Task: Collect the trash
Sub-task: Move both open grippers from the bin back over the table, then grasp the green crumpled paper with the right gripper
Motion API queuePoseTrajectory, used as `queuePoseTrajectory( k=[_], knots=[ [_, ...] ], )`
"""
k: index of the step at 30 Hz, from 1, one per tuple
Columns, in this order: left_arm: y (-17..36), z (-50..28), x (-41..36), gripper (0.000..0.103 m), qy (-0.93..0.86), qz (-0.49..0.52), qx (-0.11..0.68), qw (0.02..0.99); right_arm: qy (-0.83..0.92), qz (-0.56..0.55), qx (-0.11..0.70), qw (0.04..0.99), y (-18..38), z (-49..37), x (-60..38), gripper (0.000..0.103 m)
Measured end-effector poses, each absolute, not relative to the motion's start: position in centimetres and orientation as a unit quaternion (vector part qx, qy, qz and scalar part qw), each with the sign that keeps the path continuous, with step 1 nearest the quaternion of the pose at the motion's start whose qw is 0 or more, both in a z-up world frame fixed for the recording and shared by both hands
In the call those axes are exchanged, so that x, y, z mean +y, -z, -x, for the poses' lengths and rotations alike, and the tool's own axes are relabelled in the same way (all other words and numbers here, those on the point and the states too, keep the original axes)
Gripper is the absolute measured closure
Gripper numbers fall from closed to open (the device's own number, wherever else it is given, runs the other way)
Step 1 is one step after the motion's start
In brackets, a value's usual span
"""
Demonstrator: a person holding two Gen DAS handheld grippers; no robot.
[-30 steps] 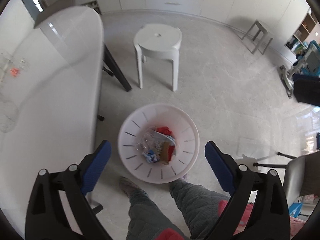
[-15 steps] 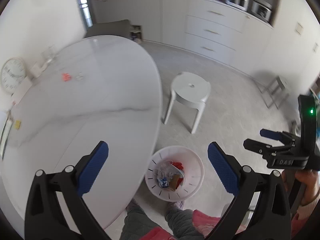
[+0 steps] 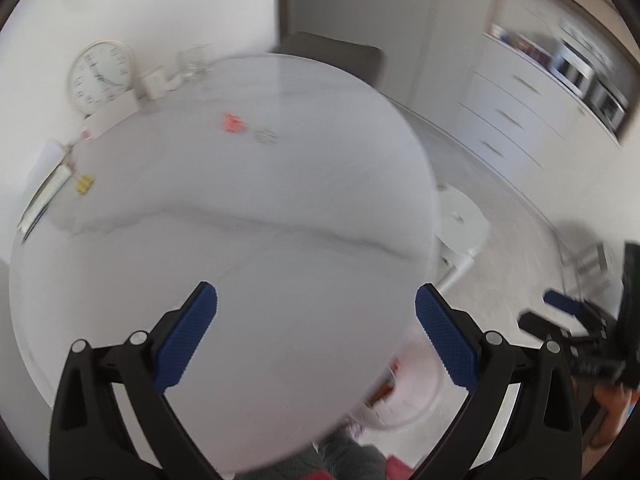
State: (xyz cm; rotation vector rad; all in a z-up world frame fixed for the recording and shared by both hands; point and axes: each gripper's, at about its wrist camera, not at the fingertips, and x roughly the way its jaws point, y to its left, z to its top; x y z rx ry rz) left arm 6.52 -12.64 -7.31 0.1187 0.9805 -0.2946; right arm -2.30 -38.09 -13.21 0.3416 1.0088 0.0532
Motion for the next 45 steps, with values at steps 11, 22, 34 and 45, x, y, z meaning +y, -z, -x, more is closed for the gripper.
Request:
queuePoseTrajectory(
  k=[11,22,34,45],
  knots=[
    [10.6,-25.6,-6.7,0.008,0.137,-0.045,0.459,0.876,-0.062,-0.099,0.471,0.874,14.2,-17.2,-28.5,0.003],
    [17.1,-39.4,-1.3,0.008,0.147,-0.052,0.478,0.865,-0.059,-0.067,0.522,0.848,23.6,-37.8,-21.7,0.022],
    [19.9,-44.1,-0.8,0.008,0.161,-0.030,0.485,0.859,-0.033,-0.021,0.556,0.830,27.2,-41.6,-20.2,0.052],
    [20.7,-46.9,-3.0,0.008,0.165,-0.018,0.484,0.859,-0.032,-0.036,0.540,0.840,24.2,-39.4,-21.6,0.074]
  ],
)
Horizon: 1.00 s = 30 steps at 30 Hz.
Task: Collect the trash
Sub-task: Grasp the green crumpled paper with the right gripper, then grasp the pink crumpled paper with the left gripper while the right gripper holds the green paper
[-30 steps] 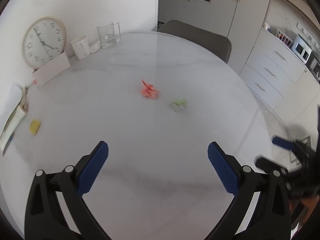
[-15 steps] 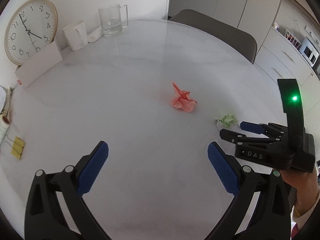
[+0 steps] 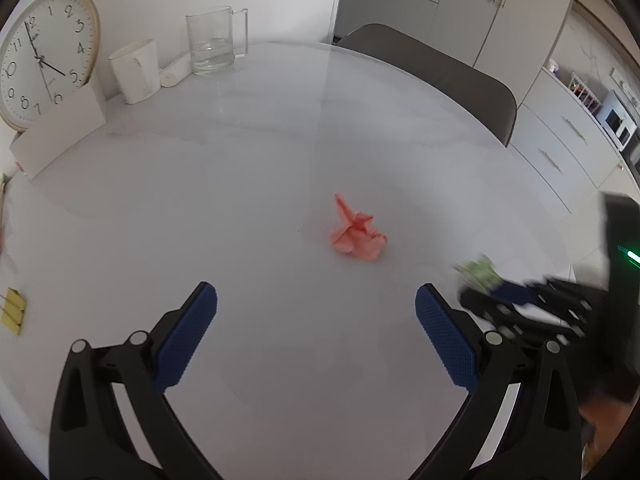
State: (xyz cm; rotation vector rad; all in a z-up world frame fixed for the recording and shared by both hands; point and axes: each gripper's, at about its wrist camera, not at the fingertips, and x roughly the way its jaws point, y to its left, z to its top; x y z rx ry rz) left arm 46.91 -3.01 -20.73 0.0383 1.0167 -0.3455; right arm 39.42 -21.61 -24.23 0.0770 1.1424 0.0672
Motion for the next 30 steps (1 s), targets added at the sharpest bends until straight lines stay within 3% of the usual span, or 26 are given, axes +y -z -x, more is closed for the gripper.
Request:
queuePoseTrajectory(
  k=[3,10,18,30],
  knots=[
    [21.3,-48.1,-4.6,0.008,0.161,-0.014,0.488,0.858,-0.027,-0.056,0.534,0.843,22.7,-37.5,-23.3,0.074],
    [23.7,-51.1,-8.4,0.025,0.153,-0.025,0.495,0.855,-0.017,-0.075,0.526,0.847,20.4,-32.7,-26.3,0.074],
    [26.4,-52.7,-9.5,0.061,0.134,-0.042,0.520,0.843,-0.013,-0.091,0.523,0.847,19.7,-31.2,-27.1,0.074],
    [25.6,-52.5,-9.9,0.070,0.138,-0.047,0.516,0.844,-0.010,-0.097,0.522,0.847,19.5,-31.1,-26.8,0.074]
  ],
)
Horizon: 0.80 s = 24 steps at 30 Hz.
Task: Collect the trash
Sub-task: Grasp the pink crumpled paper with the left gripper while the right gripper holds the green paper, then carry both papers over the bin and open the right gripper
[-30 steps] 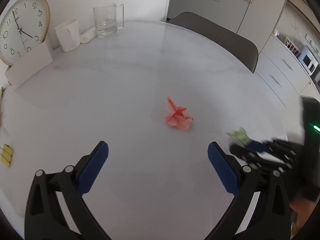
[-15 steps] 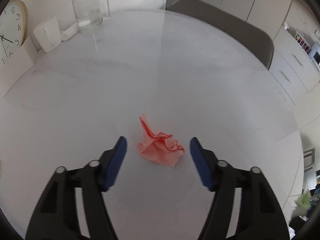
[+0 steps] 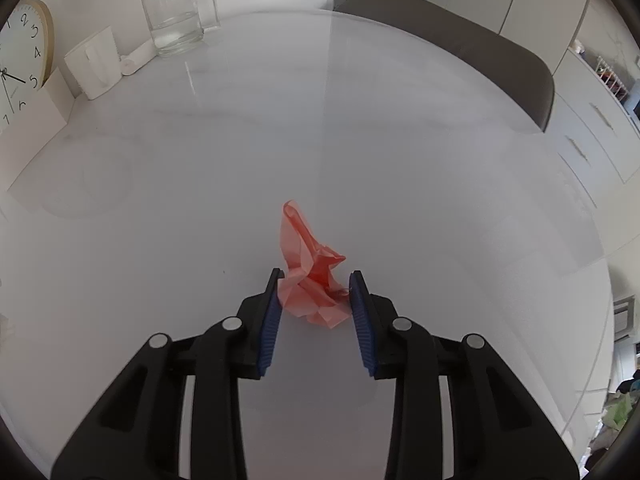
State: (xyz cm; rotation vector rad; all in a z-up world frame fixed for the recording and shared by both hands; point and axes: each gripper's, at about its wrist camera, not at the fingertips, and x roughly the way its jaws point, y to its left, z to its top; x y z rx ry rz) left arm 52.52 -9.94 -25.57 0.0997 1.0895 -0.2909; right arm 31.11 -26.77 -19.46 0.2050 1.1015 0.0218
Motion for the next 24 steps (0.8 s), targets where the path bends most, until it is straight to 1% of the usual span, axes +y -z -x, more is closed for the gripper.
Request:
queuePoseTrajectory(
  k=[7,12,18,24],
  knots=[
    [22.3,-49.7,-8.7,0.070,0.149,-0.037,0.502,0.851,-0.017,-0.097,0.517,0.850,18.6,-30.5,-26.2,0.074],
    [18.7,-45.3,-6.1,0.070,0.151,-0.026,0.488,0.860,-0.039,-0.089,0.510,0.855,17.1,-29.4,-24.2,0.074],
    [14.2,-37.4,-2.0,0.070,0.133,-0.013,0.476,0.869,-0.083,-0.070,0.493,0.863,14.7,-26.2,-20.4,0.074],
    [10.9,-28.5,-0.1,0.069,0.114,-0.001,0.476,0.872,-0.135,-0.044,0.485,0.863,12.6,-20.3,-18.1,0.074]
  ],
)
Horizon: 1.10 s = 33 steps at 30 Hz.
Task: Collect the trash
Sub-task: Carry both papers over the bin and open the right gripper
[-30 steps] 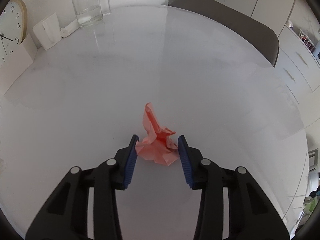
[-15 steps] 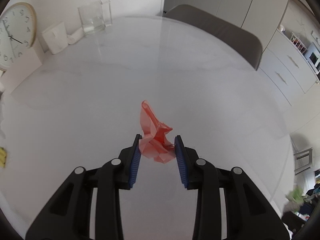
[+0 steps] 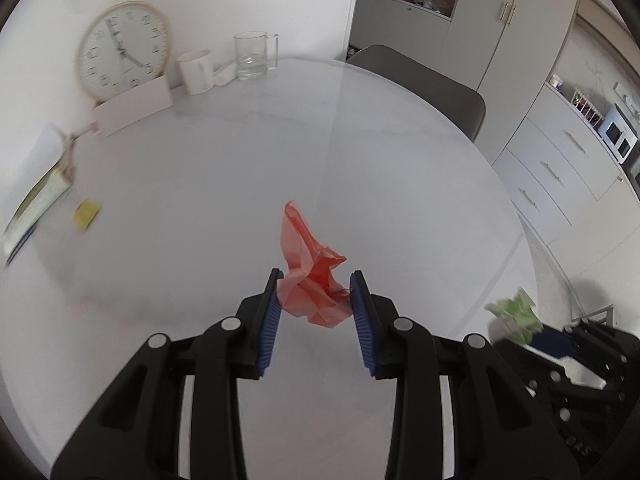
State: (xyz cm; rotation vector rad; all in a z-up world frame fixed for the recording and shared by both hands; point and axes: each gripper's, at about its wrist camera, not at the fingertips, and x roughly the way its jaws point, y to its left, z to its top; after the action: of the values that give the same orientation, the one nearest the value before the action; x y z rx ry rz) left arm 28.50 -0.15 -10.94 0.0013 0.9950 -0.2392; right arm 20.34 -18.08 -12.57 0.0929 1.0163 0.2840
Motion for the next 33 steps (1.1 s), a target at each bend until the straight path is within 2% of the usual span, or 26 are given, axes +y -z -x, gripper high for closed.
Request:
queuePoseTrajectory(
  k=[8,19,26,33],
  knots=[
    [8.8,-16.4,-0.5,0.069,0.098,0.015,0.485,0.869,-0.168,-0.032,0.484,0.858,11.5,-9.5,-19.8,0.074],
    [10.9,-5.2,-7.4,0.068,0.147,0.009,0.506,0.850,-0.114,-0.035,0.530,0.840,14.7,3.6,-28.7,0.074],
    [11.8,-0.5,-12.6,0.068,0.221,-0.046,0.504,0.834,-0.065,-0.065,0.581,0.809,22.7,8.6,-33.2,0.073],
    [12.8,0.9,-14.5,0.068,0.247,-0.089,0.509,0.820,-0.068,-0.067,0.612,0.785,33.0,7.8,-32.5,0.073]
  ],
)
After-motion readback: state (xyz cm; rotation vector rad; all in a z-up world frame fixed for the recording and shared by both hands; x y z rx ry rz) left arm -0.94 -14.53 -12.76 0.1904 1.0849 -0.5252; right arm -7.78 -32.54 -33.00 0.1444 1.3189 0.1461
